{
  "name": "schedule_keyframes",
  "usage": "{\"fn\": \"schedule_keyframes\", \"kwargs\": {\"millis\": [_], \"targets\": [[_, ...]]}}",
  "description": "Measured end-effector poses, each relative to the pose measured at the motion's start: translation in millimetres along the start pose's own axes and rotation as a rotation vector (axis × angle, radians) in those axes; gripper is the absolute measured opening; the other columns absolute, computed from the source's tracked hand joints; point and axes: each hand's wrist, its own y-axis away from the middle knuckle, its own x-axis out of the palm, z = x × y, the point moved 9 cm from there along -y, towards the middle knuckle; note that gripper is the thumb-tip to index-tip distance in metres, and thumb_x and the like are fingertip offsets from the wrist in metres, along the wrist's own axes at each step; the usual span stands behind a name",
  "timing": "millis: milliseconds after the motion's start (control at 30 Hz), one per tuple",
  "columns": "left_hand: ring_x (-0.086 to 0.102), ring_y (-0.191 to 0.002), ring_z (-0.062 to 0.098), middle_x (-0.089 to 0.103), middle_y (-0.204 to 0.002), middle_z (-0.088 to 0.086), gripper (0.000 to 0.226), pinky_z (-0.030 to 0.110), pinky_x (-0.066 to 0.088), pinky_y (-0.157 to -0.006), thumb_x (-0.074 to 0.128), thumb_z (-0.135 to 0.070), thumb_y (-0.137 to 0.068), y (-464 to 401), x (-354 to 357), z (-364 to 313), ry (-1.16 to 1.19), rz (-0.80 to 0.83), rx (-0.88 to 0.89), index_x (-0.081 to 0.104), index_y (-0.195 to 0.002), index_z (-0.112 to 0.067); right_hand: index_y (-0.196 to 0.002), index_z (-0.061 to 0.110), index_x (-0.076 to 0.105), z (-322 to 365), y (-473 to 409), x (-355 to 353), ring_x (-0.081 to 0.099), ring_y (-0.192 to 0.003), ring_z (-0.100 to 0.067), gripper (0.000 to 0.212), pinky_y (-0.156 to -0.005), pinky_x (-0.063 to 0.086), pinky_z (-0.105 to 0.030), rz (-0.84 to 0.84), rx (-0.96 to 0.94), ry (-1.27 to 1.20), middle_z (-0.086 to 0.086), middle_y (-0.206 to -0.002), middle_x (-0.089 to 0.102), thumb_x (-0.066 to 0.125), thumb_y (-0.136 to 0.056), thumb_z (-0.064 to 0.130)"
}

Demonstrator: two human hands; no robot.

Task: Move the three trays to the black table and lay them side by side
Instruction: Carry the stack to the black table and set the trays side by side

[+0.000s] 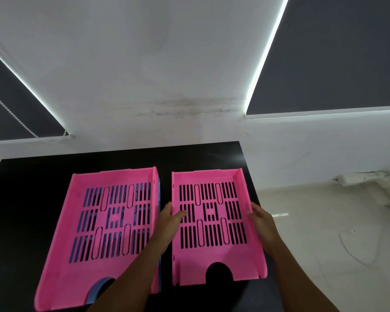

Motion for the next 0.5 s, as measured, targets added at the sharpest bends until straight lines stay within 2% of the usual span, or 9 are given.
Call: {"fn": "schedule_keyframes", "kwargs": {"millis": [67,167,200,267,300,333,367,400,500], "targets": [[0.078,-0.085,0.012,0.078,-0.106,0.0,0.032,0.032,0.061,-0.071,0.061,-0.017,-0.093,-0.9,-0.5,-4.4,-0.001,0.012,0.02,0.063,-0.124,-0.021,-0.101,0.039,0.071,7.5,1.0,-1.3,0.078,-0.073,-0.01,0.037,-0.056,0.06,-0.02,-0.036,-0.024,0.032,0.011,-0.086,0.08,0.049,-0.099,0.009],[0.077,-0.093,0.013,0.077,-0.109,-0.003,0.034,0.041,0.063,-0.084,0.061,-0.017,-0.093,2.3,-4.9,-15.3,0.001,0.03,0.061,0.061,-0.127,-0.023,-0.085,0.032,0.068,25.3,4.2,-4.0,0.074,-0.066,-0.001,0.031,-0.05,0.054,-0.012,-0.141,-0.075,0.049,0.006,-0.079,0.074,0.051,-0.098,0.009],[0.076,-0.091,0.005,0.078,-0.107,-0.01,0.032,0.036,0.064,-0.082,0.06,-0.018,-0.094,3.7,-5.9,-20.3,0.004,0.041,0.081,0.062,-0.124,-0.029,-0.084,0.027,0.067,31.1,4.0,-4.6,0.074,-0.067,-0.006,0.028,-0.05,0.054,-0.014,-0.179,-0.092,0.054,0.003,-0.079,0.072,0.051,-0.097,0.009],[0.068,-0.091,-0.017,0.072,-0.101,-0.037,0.039,0.013,0.059,-0.074,0.061,-0.018,-0.094,9.7,-13.9,-29.4,0.019,0.048,0.128,0.054,-0.122,-0.044,-0.096,0.02,0.07,43.5,4.7,2.5,0.075,-0.078,-0.025,0.021,-0.06,0.06,-0.028,-0.234,-0.125,0.056,-0.004,-0.087,0.074,0.051,-0.097,0.011],[0.061,-0.102,-0.021,0.065,-0.11,-0.042,0.049,0.009,0.053,-0.081,0.061,-0.017,-0.095,13.3,-21.8,-33.1,0.048,0.034,0.148,0.048,-0.136,-0.04,-0.111,0.017,0.07,49.4,6.1,9.7,0.074,-0.083,-0.028,0.024,-0.069,0.062,-0.036,-0.252,-0.136,0.05,-0.005,-0.098,0.075,0.051,-0.098,0.012],[0.053,-0.122,-0.013,0.057,-0.13,-0.034,0.054,0.014,0.046,-0.093,0.062,-0.017,-0.095,15.9,-31.4,-35.8,0.08,0.021,0.172,0.046,-0.145,-0.031,-0.126,0.016,0.066,55.0,8.4,18.0,0.073,-0.086,-0.025,0.031,-0.077,0.062,-0.04,-0.271,-0.141,0.044,-0.004,-0.108,0.073,0.051,-0.099,0.012],[0.045,-0.137,0.0,0.05,-0.147,-0.019,0.058,0.022,0.041,-0.102,0.062,-0.018,-0.096,19.8,-43.0,-38.8,0.091,0.005,0.2,0.042,-0.15,-0.024,-0.135,0.014,0.06,60.8,11.1,29.0,0.071,-0.087,-0.02,0.037,-0.081,0.061,-0.04,-0.278,-0.146,0.037,-0.002,-0.113,0.07,0.052,-0.1,0.013],[0.04,-0.144,0.01,0.044,-0.156,-0.007,0.06,0.027,0.037,-0.108,0.061,-0.019,-0.096,24.3,-56.5,-41.9,0.077,-0.019,0.237,0.04,-0.152,-0.021,-0.14,0.014,0.057,66.7,14.5,42.9,0.07,-0.09,-0.018,0.039,-0.085,0.059,-0.039,-0.269,-0.159,0.024,-0.004,-0.118,0.07,0.053,-0.101,0.015],[0.04,-0.146,0.018,0.043,-0.159,0.003,0.058,0.032,0.036,-0.113,0.061,-0.022,-0.097,37.6,-103.0,-45.0,0.056,-0.096,0.342,0.042,-0.152,-0.019,-0.143,0.013,0.054,82.4,26.0,91.2,0.061,-0.122,-0.02,0.043,-0.103,0.046,-0.036,-0.199,-0.202,-0.01,-0.005,-0.139,0.062,0.056,-0.1,0.014]]}}
